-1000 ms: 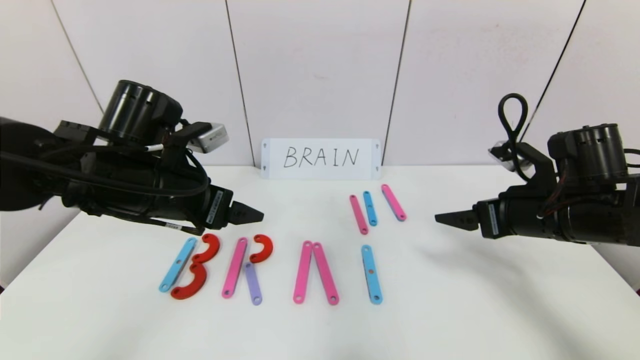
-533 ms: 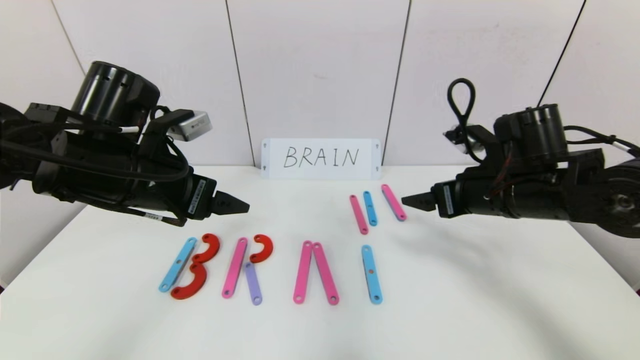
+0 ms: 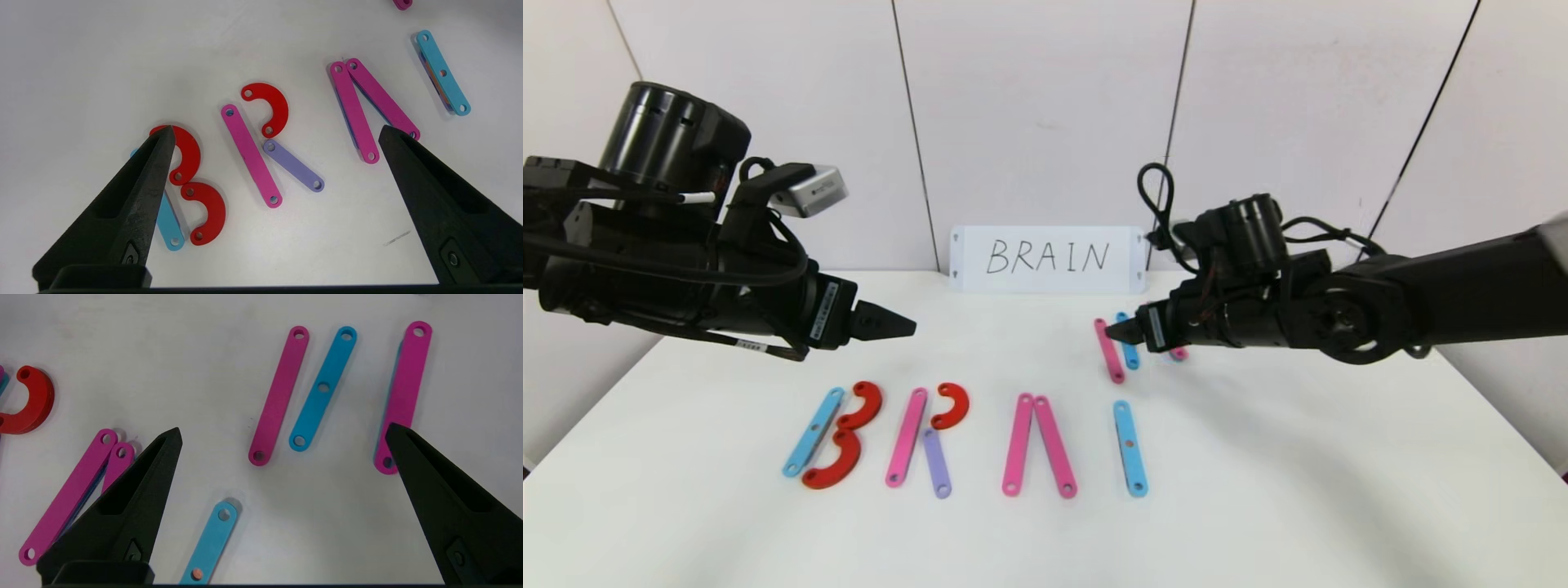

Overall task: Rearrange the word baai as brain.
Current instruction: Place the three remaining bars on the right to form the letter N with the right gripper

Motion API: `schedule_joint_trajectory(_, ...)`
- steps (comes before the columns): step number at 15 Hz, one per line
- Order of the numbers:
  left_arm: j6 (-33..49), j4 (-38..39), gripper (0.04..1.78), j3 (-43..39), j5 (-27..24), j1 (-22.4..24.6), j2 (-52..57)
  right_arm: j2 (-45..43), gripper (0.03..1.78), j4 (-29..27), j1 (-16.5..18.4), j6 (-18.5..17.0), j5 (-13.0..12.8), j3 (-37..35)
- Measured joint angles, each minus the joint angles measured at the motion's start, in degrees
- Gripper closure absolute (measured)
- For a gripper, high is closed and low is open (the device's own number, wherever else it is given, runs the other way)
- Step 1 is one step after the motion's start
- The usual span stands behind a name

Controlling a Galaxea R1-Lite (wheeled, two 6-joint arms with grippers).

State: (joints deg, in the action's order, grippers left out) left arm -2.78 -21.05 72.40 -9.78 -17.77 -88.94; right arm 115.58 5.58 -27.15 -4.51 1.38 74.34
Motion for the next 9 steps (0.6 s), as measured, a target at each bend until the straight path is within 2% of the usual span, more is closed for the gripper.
schedule_joint_trajectory(5, -0.1, 0.0, 0.08, -0.2, 0.0, 0.0, -0.4, 8.2, 0.07, 0.1, -1.0, -0.7, -0.3, 6.6)
schedule_joint_trajectory(9, -0.1, 0.0, 0.08, -0.3, 0.0, -0.4, -1.0, 13.4, 0.07, 0.8, -2.0, -1.0, -2.1, 10.6)
